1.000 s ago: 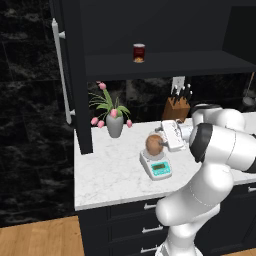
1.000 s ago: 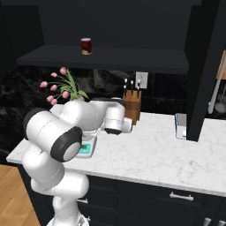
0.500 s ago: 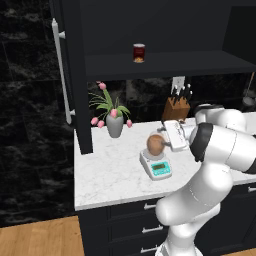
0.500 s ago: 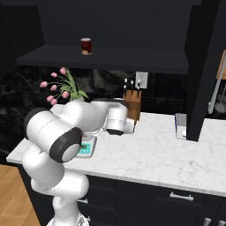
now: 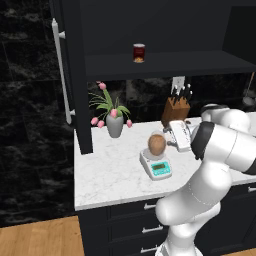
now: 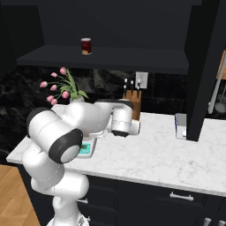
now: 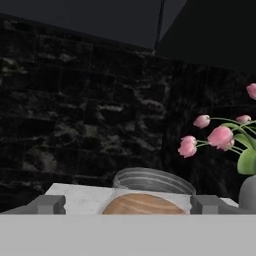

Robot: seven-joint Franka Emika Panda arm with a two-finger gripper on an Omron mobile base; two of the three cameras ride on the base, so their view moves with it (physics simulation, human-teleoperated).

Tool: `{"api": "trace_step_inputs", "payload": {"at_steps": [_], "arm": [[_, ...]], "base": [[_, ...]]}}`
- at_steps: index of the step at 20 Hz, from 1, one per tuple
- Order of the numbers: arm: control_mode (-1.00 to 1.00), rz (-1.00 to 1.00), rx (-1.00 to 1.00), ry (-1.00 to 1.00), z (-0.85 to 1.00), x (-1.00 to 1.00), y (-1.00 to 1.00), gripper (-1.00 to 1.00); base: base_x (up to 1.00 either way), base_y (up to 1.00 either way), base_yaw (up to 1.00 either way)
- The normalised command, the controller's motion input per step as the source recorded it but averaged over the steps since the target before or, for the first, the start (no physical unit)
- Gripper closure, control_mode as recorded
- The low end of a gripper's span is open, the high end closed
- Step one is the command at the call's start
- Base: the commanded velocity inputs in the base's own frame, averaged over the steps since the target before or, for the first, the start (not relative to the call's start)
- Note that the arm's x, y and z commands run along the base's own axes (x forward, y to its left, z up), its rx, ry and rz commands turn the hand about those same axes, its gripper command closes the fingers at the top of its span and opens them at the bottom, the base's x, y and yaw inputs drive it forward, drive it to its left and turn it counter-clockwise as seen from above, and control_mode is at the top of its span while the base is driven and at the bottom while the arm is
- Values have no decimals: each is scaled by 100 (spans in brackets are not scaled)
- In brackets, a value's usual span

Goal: Pick the honey bottle and place it on the digital scale for weighing, and close the cabinet.

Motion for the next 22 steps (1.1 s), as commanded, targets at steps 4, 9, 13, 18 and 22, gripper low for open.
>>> {"api": "trace_step_inputs", "payload": {"at_steps": [4, 9, 13, 18, 22], "arm": [[-100, 0, 0, 0, 0, -11, -2, -100], [-100, 0, 0, -3, 5, -10, -12, -100], [-100, -4, 0, -22, 35, -36, -19, -100], [-100, -7, 0, -46, 62, -62, -19, -100], [-100, -18, 2, -44, 61, -60, -1, -100]], "base": [[0, 0, 0], [0, 0, 0], [0, 0, 0], [0, 0, 0], [0, 0, 0]]}}
